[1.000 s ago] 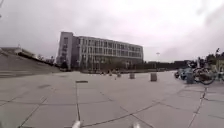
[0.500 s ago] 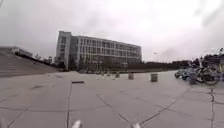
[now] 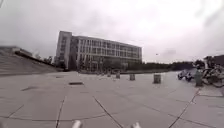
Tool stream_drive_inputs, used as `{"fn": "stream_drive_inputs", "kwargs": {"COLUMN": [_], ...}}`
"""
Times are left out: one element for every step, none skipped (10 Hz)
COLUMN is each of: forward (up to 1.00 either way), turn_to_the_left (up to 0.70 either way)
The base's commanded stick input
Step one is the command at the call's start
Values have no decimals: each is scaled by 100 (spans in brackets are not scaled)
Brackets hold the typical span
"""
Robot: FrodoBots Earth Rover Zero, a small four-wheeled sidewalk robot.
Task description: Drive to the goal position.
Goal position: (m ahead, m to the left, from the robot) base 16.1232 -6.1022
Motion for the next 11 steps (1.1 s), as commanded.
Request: {"fn": "stream_drive_inputs", "kwargs": {"forward": [70,70,70,70,70,70,70,70,70,70,70], "turn_to_the_left": [-26,-19,-8,-2,0,0,0,0,0,0,0]}}
